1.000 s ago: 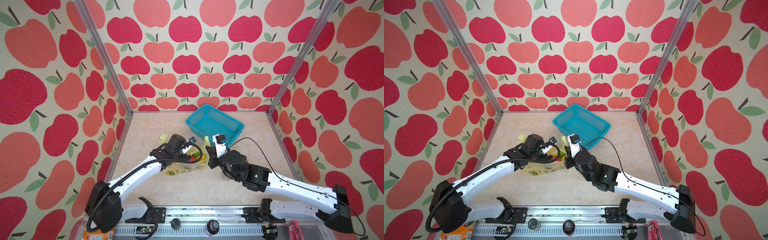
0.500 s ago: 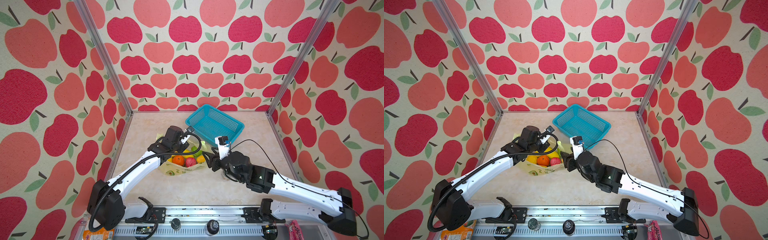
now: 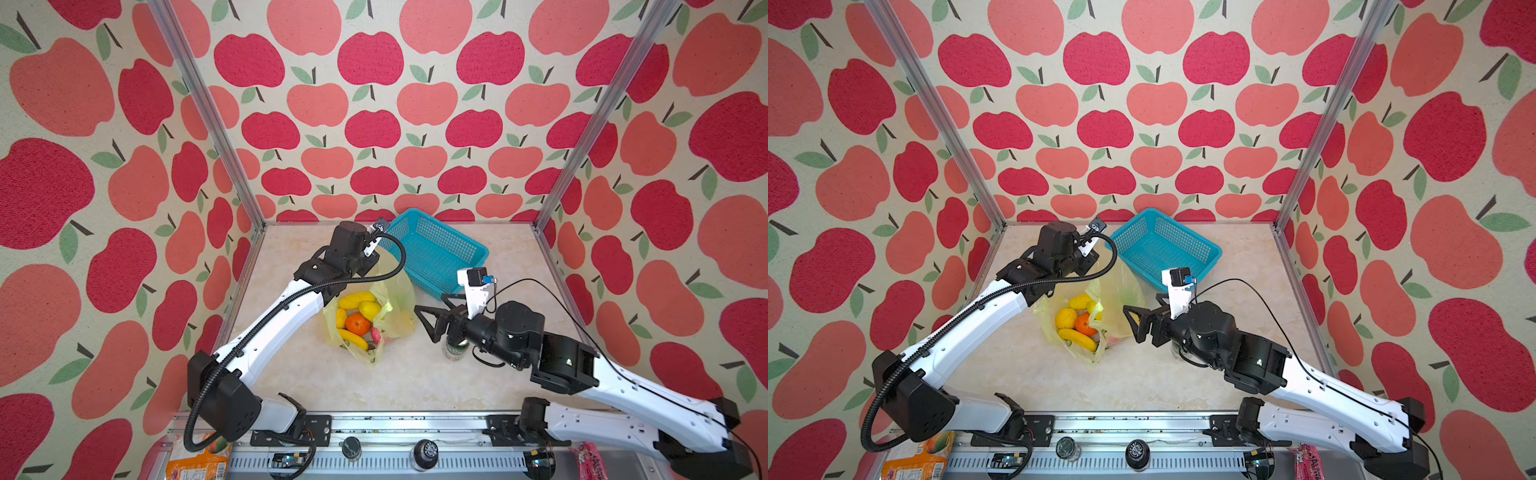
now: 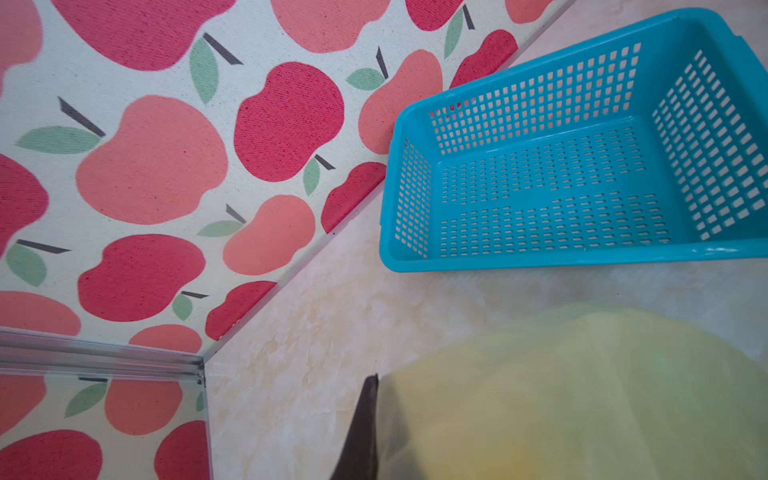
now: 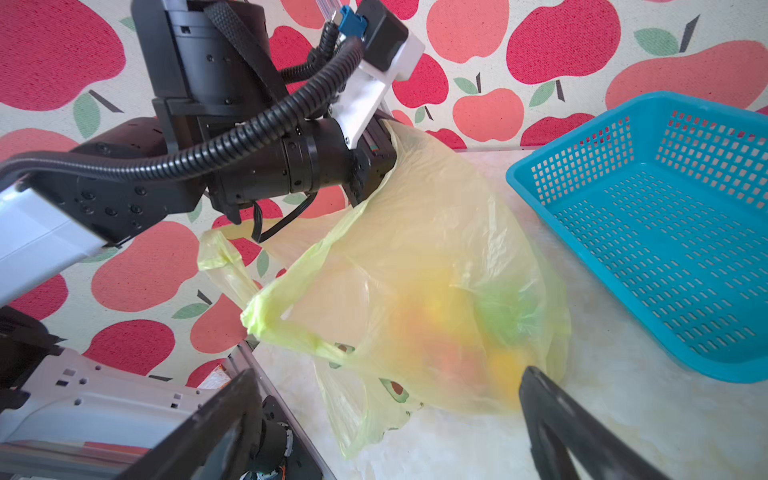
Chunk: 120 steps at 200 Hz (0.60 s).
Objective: Untie the knot of the plastic bag and take out the fruit
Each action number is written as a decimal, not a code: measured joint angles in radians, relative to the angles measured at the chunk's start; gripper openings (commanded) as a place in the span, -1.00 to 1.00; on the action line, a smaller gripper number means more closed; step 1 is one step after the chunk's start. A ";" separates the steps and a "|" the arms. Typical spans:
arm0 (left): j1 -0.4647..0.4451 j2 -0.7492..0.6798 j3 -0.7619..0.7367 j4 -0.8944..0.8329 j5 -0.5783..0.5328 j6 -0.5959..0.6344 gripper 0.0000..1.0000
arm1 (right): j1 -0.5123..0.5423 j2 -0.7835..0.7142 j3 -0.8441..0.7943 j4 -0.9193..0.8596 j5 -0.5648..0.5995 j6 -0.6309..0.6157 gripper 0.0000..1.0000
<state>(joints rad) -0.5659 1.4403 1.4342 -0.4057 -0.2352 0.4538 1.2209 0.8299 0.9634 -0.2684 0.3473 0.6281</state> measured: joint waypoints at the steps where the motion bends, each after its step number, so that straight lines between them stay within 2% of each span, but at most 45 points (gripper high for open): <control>1: 0.000 0.005 0.010 -0.004 -0.003 0.003 -1.00 | 0.000 -0.002 -0.001 0.000 0.000 0.001 0.99; 42: 0.003 0.140 0.279 -0.073 -0.060 0.058 -1.00 | 0.000 -0.127 -0.021 -0.039 0.005 0.020 0.99; 68: -0.001 0.177 0.342 -0.093 -0.079 0.069 -1.00 | 0.000 -0.170 -0.035 -0.039 0.004 0.021 0.99; 88: -0.014 0.158 0.290 -0.075 -0.105 0.069 -1.00 | 0.000 -0.166 -0.036 -0.036 -0.002 0.020 0.99; 120: -0.047 0.021 0.008 -0.020 -0.114 0.038 -1.00 | 0.000 -0.121 -0.038 -0.037 0.027 -0.009 0.99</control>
<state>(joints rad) -0.6128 1.4616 1.4422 -0.4255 -0.3492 0.4915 1.2209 0.7086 0.9253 -0.3050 0.3744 0.6193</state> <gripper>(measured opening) 0.046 0.993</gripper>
